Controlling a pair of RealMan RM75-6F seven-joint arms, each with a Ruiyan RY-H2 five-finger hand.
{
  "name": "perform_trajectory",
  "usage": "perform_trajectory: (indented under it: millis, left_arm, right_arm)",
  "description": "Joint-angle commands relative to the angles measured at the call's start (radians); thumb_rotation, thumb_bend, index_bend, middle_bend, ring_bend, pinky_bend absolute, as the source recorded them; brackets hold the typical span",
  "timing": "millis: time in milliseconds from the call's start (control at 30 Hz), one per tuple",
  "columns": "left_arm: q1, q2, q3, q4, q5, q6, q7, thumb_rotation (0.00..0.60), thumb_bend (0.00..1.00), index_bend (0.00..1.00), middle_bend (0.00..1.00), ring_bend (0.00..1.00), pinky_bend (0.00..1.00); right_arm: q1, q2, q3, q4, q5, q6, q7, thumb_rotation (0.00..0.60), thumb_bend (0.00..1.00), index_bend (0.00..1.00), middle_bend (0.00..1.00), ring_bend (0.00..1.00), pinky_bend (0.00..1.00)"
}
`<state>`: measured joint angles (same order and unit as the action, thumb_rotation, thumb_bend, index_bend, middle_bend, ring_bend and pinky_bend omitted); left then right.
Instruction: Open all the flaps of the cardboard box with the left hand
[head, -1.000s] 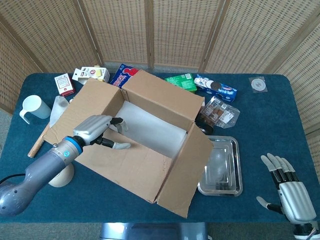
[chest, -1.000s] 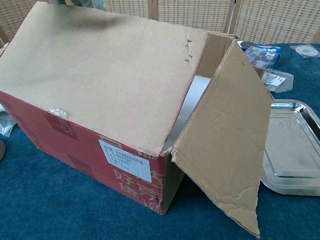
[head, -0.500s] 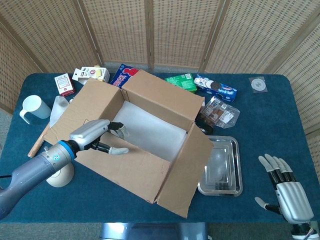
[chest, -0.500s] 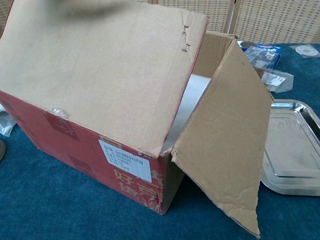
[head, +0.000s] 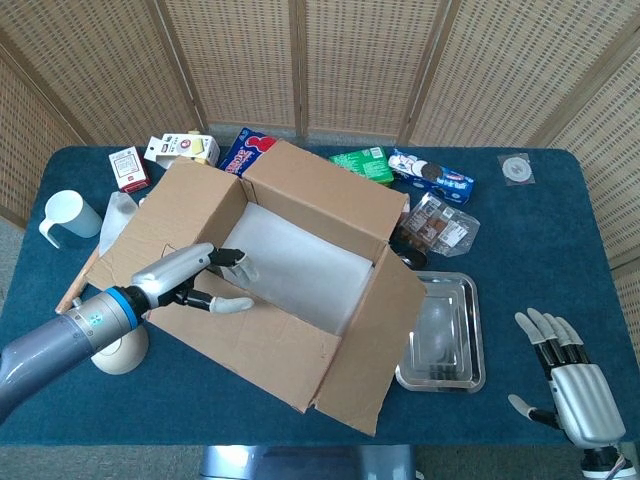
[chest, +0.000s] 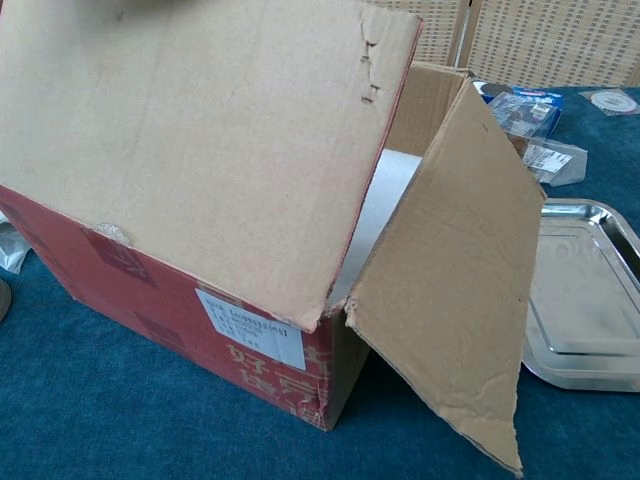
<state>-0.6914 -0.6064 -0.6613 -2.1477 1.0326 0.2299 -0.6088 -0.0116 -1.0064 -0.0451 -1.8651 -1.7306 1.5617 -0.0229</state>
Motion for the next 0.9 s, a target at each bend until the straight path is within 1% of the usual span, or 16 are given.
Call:
perform_trajectory:
  millis: [33,267,333,533,667,767,900]
  left_arm:
    - [0.058,0.015,-0.067,-0.004,0.059,-0.052,-0.057,0.264,0.0,0.36,0.46,0.32,0.43]
    - [0.131,0.034,-0.167,-0.009,0.102,-0.144,-0.109,0.251,0.0,0.36,0.45,0.32,0.43]
    - [0.147,0.037,-0.19,-0.011,0.102,-0.165,-0.113,0.251,0.0,0.36,0.45,0.32,0.43]
    - [0.229,0.052,-0.302,-0.015,0.071,-0.261,-0.091,0.257,0.0,0.36,0.45,0.32,0.43]
    - [0.286,0.049,-0.395,-0.001,0.001,-0.375,-0.036,0.254,0.0,0.36,0.44,0.31,0.43]
    - [0.351,0.022,-0.494,0.026,-0.085,-0.465,0.06,0.254,0.0,0.36,0.44,0.31,0.43]
    - [0.424,-0.013,-0.603,0.074,-0.192,-0.571,0.181,0.257,0.0,0.36,0.44,0.31,0.43]
  right_arm:
    - [0.0,0.0,-0.001,0.0,-0.001,-0.001,-0.001,0.6,0.0,0.0,0.0,0.0,0.0]
    - [0.0,-0.002,-0.002,-0.001,-0.003,0.0,-0.004,0.6,0.0,0.0,0.0,0.0,0.0]
    - [0.0,-0.002,-0.002,-0.001,-0.003,0.0,-0.005,0.6,0.0,0.0,0.0,0.0,0.0]
    - [0.0,-0.002,-0.002,-0.002,-0.003,0.001,-0.005,0.6,0.0,0.0,0.0,0.0,0.0]
    - [0.001,-0.003,-0.002,-0.001,-0.004,-0.001,-0.007,0.6,0.0,0.0,0.0,0.0,0.0]
    - [0.001,-0.004,-0.003,-0.002,-0.004,-0.002,-0.01,0.6,0.0,0.0,0.0,0.0,0.0]
    - [0.001,-0.006,-0.003,-0.002,-0.004,-0.004,-0.014,0.6,0.0,0.0,0.0,0.0,0.0]
